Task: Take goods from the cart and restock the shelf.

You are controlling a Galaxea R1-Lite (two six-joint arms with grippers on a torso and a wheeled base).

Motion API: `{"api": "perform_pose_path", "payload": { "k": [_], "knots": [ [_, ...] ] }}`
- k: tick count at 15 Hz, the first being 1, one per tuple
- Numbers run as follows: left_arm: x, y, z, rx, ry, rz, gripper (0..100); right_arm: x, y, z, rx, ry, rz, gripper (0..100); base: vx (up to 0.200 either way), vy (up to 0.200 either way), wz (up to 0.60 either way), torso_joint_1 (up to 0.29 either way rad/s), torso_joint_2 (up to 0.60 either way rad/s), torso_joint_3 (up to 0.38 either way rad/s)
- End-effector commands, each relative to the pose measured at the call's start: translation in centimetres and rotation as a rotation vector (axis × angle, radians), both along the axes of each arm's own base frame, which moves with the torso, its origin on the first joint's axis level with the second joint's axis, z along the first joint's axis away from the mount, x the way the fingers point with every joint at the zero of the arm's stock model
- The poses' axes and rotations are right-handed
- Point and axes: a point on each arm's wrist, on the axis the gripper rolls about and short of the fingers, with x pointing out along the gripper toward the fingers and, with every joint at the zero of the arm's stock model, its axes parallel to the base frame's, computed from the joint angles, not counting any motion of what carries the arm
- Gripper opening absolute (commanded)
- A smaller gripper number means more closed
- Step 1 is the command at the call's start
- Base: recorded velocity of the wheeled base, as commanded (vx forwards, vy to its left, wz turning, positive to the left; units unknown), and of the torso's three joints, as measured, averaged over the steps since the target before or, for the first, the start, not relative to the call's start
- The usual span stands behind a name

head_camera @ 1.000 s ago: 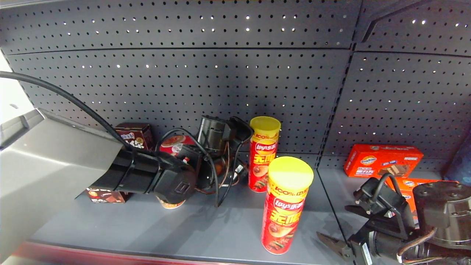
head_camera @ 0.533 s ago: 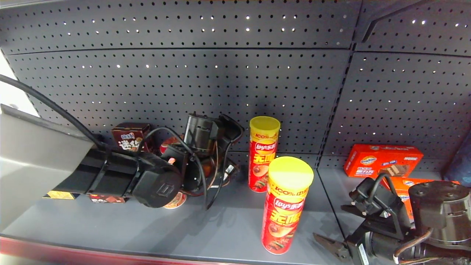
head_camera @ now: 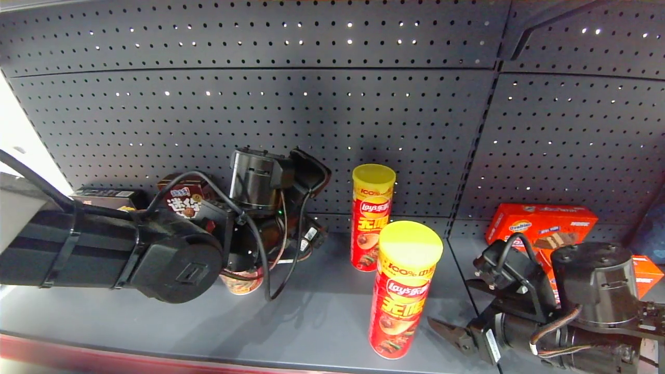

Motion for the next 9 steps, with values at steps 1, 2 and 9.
{"api": "perform_pose_path", "payload": {
  "k": [1,2,9],
  "knots": [
    [-0.2,0.1,0.5,-0.008,-0.01,0.0,100,0.4,0.4,-0.3,-0.009,0.011,0.003,100,0.0,0.0,0.0,0.0,0.0,0.0],
    [-0.2,0.1,0.5,-0.008,-0.01,0.0,100,0.5,0.5,-0.3,-0.009,0.011,0.005,100,0.0,0.0,0.0,0.0,0.0,0.0],
    [-0.2,0.1,0.5,-0.009,-0.015,0.005,100,1.5,1.8,-0.4,-0.008,0.008,0.022,100,0.0,0.0,0.0,0.0,0.0,0.0]
  ]
}}
